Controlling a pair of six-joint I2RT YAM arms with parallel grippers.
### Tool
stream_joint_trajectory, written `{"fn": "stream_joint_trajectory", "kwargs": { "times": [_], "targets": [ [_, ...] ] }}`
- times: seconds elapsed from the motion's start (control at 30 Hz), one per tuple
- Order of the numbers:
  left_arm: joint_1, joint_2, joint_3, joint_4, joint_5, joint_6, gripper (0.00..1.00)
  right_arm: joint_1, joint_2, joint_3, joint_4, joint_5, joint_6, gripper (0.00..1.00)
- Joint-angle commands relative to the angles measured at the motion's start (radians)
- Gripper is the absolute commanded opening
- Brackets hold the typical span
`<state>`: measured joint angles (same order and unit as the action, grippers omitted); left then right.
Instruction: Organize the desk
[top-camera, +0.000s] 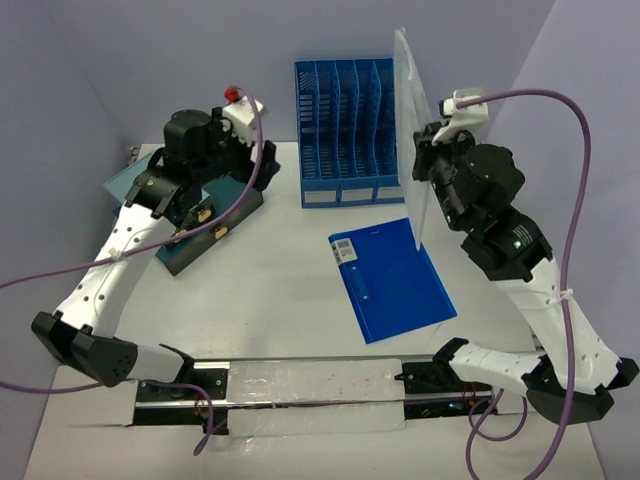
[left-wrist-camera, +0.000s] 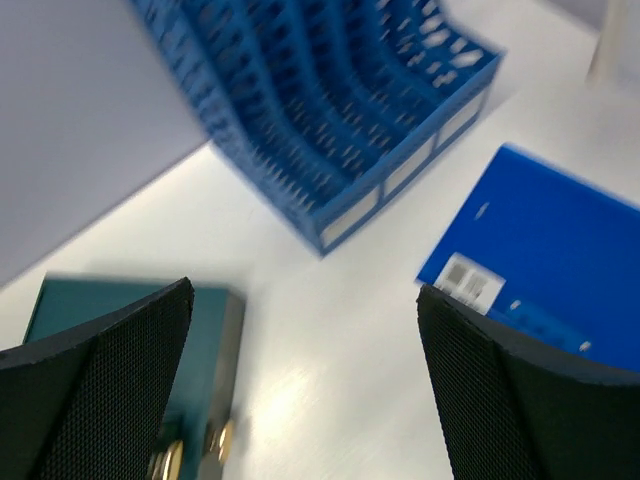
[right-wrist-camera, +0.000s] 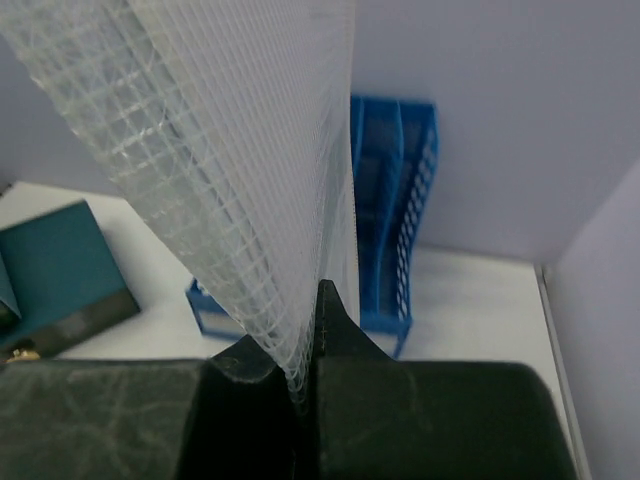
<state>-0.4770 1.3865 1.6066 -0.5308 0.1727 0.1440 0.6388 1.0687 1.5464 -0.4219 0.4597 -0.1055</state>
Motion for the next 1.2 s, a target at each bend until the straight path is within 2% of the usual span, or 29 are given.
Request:
{"fn": "stream_joint_trajectory", "kwargs": {
  "times": [0.0, 0.1, 0.27, 0.37, 0.5, 0.67, 0.9, 1.17],
  "targets": [
    [0.043, -0.099, -0.109, 0.053, -0.045, 0.071, 0.99, -0.011, 0.056, -0.005, 0.427, -0.149, -0.262, 0.0],
    [0.083, -0.137, -0.181, 0.066, -0.067, 0.086, 0.99, -0.058, 0.1, -0.055, 0.663, -0.236, -0.288, 0.0],
    [0.153, -0.163, -0.264, 0.103, -0.055, 0.083, 0.99, -0.168, 0.198, -0.056, 0.838, -0.392, -0.203, 0.0],
    [0.187, -0.163, -0.28, 0.116, -0.05, 0.083, 0.99, -0.192, 0.264, -0.032, 0.924, -0.384, -0.192, 0.0],
    [0.225, -0.151, -0.279, 0.119, -0.049, 0.079, 0.99, -0.224, 0.361, 0.003, 1.0, -0.386, -0.171, 0.0],
    [0.27, -0.14, -0.28, 0.117, -0.037, 0.079, 0.99, -0.26, 0.446, 0.03, 1.043, -0.486, -0.101, 0.0],
    [0.316, -0.123, -0.271, 0.105, -0.008, 0.077, 0.99, -0.288, 0.535, 0.024, 1.123, -0.423, -0.103, 0.0],
    [0.338, -0.092, -0.264, 0.11, 0.006, 0.075, 0.99, -0.294, 0.49, -0.052, 1.238, -0.454, -0.082, 0.0]
  ]
}}
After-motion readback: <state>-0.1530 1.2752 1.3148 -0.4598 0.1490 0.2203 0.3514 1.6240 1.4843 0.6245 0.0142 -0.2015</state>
